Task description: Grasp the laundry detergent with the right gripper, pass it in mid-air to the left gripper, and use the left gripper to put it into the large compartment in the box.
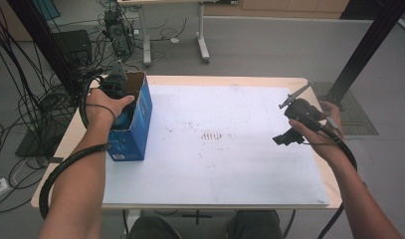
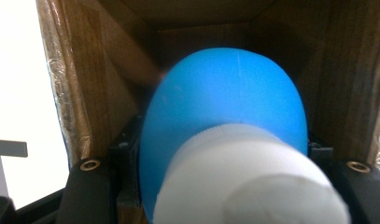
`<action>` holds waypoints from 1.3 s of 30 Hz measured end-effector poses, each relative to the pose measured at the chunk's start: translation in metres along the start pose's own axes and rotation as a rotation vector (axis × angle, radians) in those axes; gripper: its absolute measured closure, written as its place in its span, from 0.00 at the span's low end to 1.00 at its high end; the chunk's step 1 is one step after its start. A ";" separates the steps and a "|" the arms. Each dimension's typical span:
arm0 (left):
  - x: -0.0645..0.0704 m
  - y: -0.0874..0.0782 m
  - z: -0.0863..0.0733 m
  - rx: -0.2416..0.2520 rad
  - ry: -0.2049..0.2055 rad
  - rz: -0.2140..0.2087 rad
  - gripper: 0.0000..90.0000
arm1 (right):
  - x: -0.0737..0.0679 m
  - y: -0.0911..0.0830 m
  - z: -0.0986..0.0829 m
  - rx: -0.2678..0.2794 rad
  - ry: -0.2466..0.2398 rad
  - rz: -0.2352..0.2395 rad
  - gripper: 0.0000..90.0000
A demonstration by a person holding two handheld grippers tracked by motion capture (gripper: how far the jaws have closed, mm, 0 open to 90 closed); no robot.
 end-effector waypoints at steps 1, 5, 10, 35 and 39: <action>0.000 0.000 0.000 0.000 -0.001 0.000 0.40 | 0.000 -0.001 0.000 0.000 0.000 0.000 0.05; 0.000 0.000 0.000 -0.001 0.000 0.000 0.40 | 0.000 -0.002 0.000 0.000 -0.001 -0.004 0.05; 0.001 0.000 0.000 -0.003 0.002 0.003 0.40 | 0.001 -0.002 -0.001 0.002 0.002 -0.008 0.05; 0.000 0.004 -0.001 -0.006 -0.002 -0.006 0.40 | 0.002 -0.003 -0.001 -0.005 0.002 -0.013 0.05; -0.001 0.003 -0.001 -0.006 -0.002 -0.001 0.41 | 0.002 -0.004 0.000 -0.006 -0.002 -0.016 0.05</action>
Point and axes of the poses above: each handheld gripper's, and its own axes: y roughly forward along the jaws, z roughly out of its top, x roughly to its right, the point moved 6 cm from there along y, roughly forward along the jaws, and after that the axes turned 9 degrees about z, right-handed, at the moved point
